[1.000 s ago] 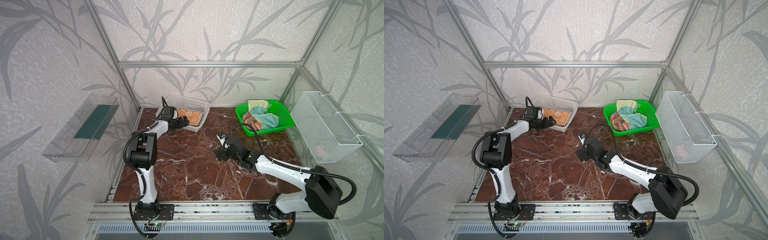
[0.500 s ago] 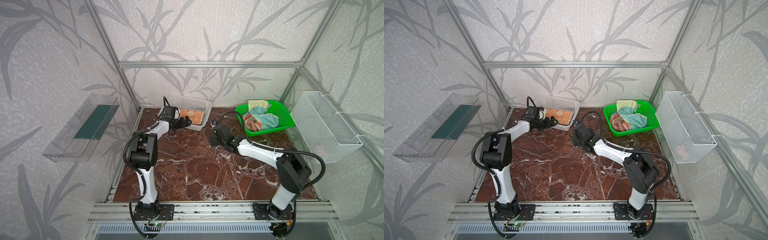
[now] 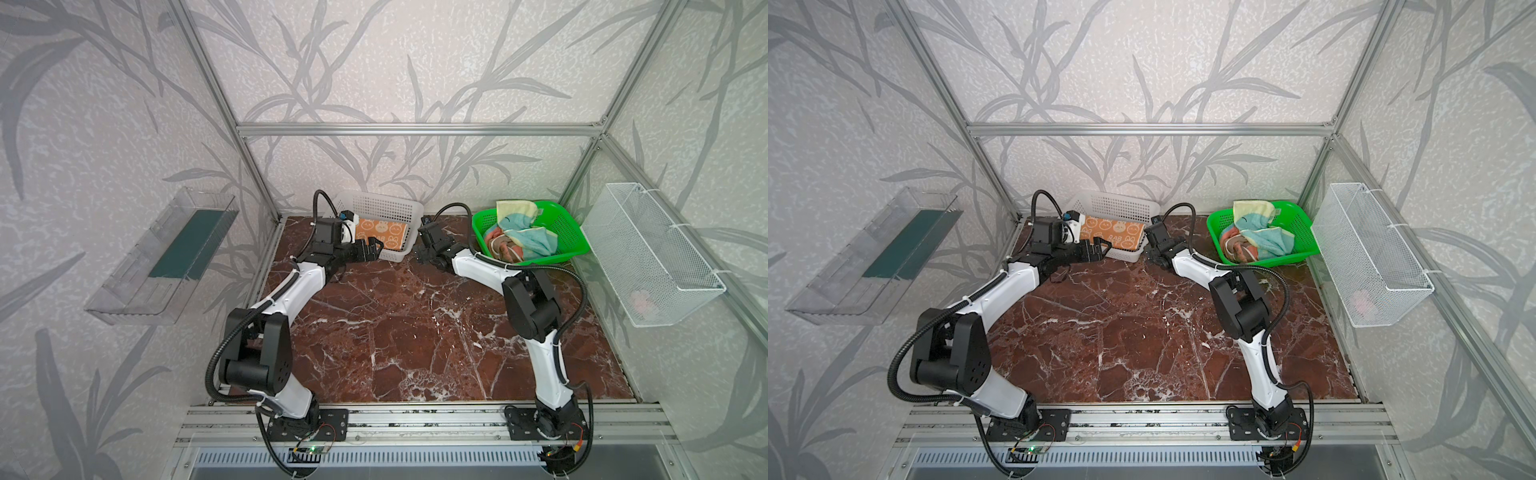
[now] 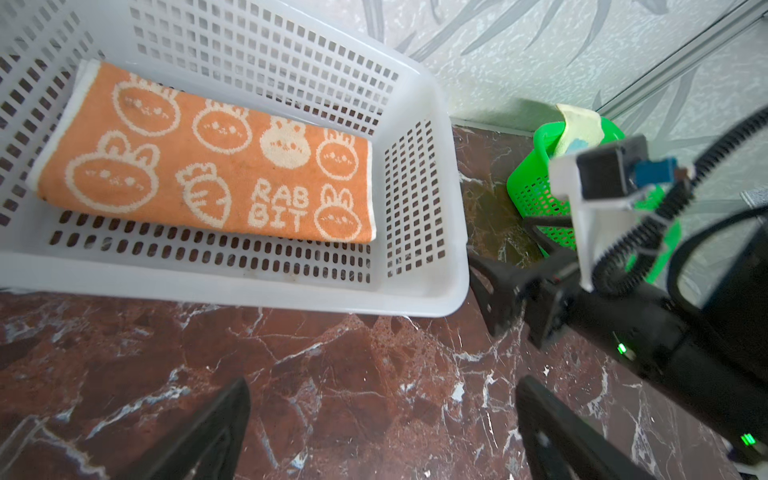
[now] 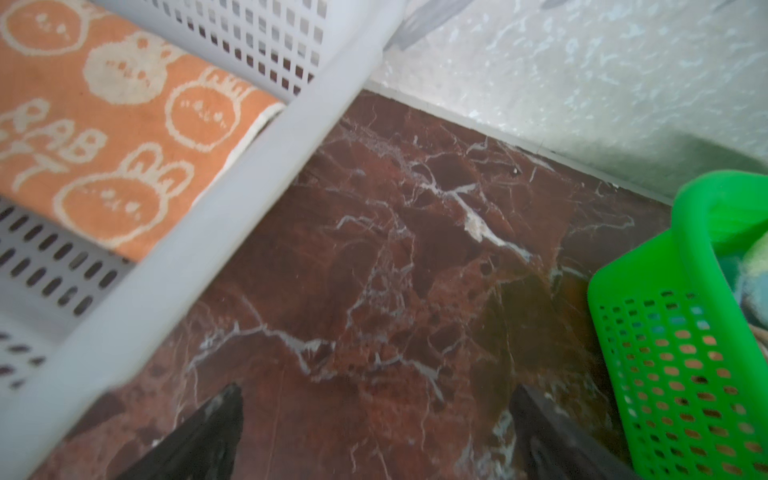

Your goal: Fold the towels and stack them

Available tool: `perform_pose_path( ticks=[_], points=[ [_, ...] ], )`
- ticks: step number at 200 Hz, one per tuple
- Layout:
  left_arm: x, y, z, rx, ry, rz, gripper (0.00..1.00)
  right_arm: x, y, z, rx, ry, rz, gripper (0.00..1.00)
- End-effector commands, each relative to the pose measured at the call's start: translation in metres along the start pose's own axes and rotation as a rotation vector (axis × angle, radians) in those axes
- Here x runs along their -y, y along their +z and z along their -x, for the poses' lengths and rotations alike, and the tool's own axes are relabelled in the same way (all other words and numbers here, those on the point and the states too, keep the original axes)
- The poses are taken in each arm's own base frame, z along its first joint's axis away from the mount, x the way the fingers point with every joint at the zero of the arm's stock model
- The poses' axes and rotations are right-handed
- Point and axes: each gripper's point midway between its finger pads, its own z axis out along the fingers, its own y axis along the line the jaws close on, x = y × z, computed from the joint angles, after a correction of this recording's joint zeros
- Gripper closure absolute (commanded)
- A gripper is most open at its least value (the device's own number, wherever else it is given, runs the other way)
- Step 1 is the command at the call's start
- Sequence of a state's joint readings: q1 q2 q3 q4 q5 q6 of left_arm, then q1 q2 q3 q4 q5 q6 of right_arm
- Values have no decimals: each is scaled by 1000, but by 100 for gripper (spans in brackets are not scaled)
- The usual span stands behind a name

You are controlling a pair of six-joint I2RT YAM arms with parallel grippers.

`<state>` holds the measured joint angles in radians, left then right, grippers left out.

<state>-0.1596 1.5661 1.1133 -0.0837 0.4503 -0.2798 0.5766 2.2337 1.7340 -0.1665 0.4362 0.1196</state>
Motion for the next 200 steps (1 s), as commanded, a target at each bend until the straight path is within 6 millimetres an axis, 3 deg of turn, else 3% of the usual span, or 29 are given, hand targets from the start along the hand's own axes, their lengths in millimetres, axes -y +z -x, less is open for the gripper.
perform_pose_path(
  ticks=[1, 50, 105, 167, 182, 200],
  points=[
    [12, -14, 1, 40, 43, -22, 1, 1, 14, 13, 6, -33, -8, 1],
    [16, -34, -5, 64, 73, 1, 1, -18, 39, 44, 72, -100, 33, 1],
    [16, -47, -9, 83, 94, 34, 1, -60, 49, 66, 132, -93, 210, 1],
    [18, -47, -12, 74, 112, 38, 1, -145, 27, 82, 222, -215, 465, 1],
    [18, -46, -13, 70, 114, 39, 1, -155, 21, 86, 244, -222, 485, 1],
    [18, -44, -14, 64, 116, 39, 1, -148, 22, 91, 250, -189, 446, 1]
  ],
)
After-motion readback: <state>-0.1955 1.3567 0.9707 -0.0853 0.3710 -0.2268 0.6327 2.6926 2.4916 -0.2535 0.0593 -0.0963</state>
